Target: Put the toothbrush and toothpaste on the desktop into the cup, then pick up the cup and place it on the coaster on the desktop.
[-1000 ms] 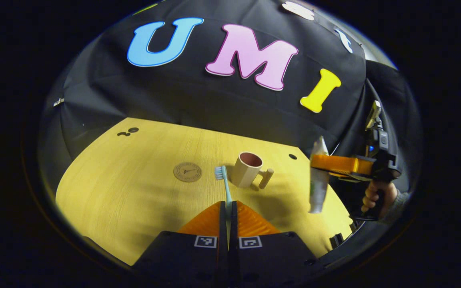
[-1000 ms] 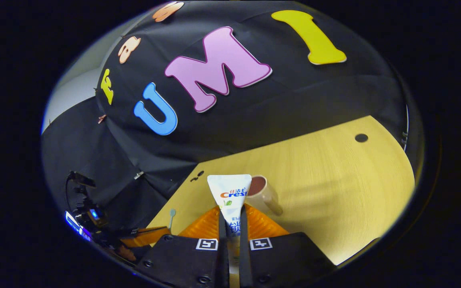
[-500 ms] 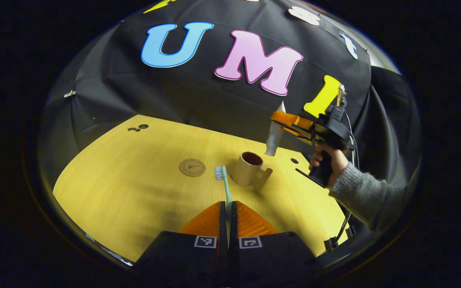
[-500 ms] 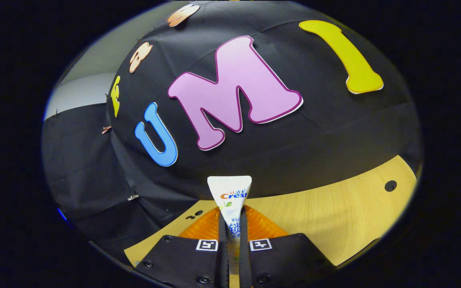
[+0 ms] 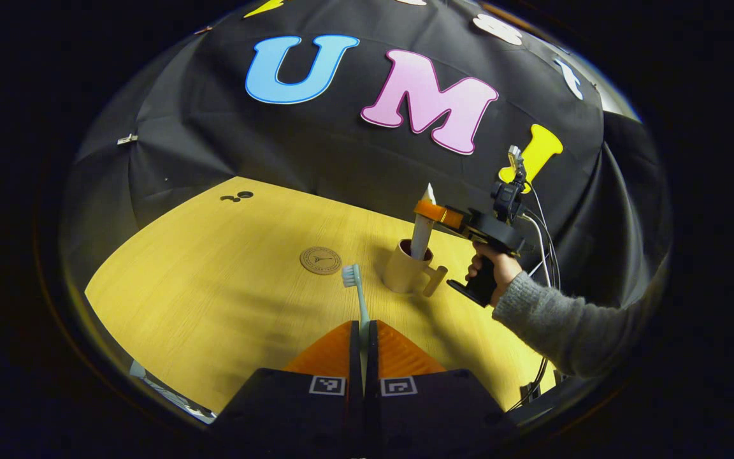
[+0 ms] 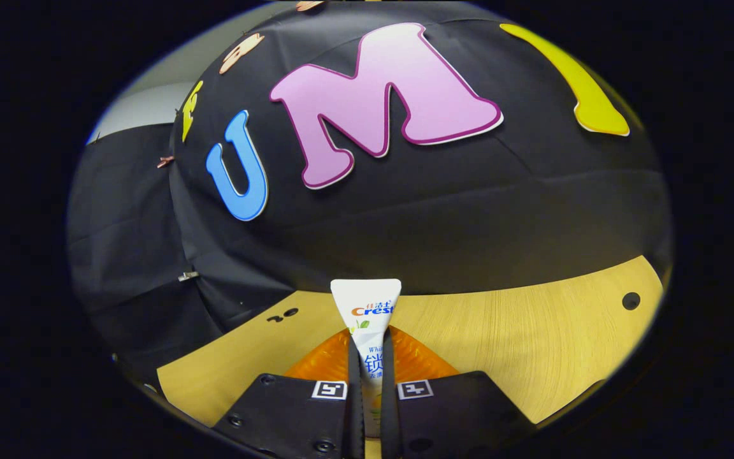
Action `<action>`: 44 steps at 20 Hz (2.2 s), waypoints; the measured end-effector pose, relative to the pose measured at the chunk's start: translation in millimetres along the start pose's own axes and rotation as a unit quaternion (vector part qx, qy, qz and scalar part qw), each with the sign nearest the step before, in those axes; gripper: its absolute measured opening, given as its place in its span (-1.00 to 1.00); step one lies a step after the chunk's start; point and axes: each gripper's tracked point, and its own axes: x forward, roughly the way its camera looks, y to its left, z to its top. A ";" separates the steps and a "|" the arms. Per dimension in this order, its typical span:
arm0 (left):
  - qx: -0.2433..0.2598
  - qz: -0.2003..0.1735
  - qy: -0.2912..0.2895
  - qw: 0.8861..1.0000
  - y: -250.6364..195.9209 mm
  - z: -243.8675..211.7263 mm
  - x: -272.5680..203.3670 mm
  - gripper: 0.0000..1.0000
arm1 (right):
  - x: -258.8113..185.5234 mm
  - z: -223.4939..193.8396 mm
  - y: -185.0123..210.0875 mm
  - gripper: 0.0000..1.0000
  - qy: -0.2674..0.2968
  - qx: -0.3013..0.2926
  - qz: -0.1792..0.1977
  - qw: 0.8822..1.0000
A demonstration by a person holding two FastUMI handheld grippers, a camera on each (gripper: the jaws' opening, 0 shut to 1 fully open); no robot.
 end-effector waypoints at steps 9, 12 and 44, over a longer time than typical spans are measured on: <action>-0.004 0.003 0.001 1.000 -0.8 4.2 16.5 -0.88 | 1.8 -34.2 -6.1 -0.70 0.029 -0.024 -0.006 0.999; -0.003 0.002 -0.002 1.000 -1.1 5.1 21.5 -0.88 | 0.1 -51.5 -4.3 -0.54 0.053 -0.022 -0.003 0.998; -0.008 -0.090 -0.233 0.968 -101.4 178.9 209.6 -0.98 | -179.9 -87.2 -83.8 0.31 0.138 0.074 -0.101 0.982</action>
